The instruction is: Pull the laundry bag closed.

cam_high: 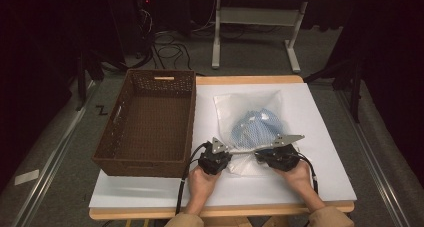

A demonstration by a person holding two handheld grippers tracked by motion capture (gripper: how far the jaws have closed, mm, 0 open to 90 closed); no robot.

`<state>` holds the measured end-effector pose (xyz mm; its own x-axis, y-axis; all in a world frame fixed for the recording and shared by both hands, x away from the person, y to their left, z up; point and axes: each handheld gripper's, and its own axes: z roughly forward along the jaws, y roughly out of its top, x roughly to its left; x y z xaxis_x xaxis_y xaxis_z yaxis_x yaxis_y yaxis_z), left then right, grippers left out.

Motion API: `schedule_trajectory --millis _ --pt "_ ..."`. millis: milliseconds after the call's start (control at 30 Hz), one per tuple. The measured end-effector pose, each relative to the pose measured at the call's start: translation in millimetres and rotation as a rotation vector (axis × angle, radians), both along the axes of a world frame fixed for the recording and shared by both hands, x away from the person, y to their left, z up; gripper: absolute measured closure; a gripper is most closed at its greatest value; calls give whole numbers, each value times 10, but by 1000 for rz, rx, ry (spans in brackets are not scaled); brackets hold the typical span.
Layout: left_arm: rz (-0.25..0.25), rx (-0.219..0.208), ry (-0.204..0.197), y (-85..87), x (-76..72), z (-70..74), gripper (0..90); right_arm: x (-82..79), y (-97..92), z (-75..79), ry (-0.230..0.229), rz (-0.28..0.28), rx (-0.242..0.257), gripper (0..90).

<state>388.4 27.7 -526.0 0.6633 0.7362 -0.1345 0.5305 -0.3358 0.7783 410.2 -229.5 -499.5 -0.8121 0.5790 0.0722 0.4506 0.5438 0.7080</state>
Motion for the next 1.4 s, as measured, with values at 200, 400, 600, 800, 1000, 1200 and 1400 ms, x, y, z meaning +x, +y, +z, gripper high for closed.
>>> schedule_trajectory --millis 200,400,600,800,1000,1200,1400 --pt "0 -2 0 -3 0 -1 860 2 -7 -9 -2 3 1 871" --pt "-2 -2 1 -6 1 -2 859 -4 -1 4 -5 5 -10 870" --pt "-2 -2 0 -8 2 -2 860 -6 -4 4 -7 7 -17 871" --pt "-3 -5 5 -2 5 -2 861 -23 -15 16 -7 1 -8 871" --pt "-2 -3 3 2 3 0 861 -26 -20 17 -5 -3 -10 871" --pt "6 -6 -1 4 -1 0 862 -25 -47 35 -6 -10 -3 871" --pt "13 -8 -6 4 -6 1 862 -20 -81 16 -2 -7 5 871"
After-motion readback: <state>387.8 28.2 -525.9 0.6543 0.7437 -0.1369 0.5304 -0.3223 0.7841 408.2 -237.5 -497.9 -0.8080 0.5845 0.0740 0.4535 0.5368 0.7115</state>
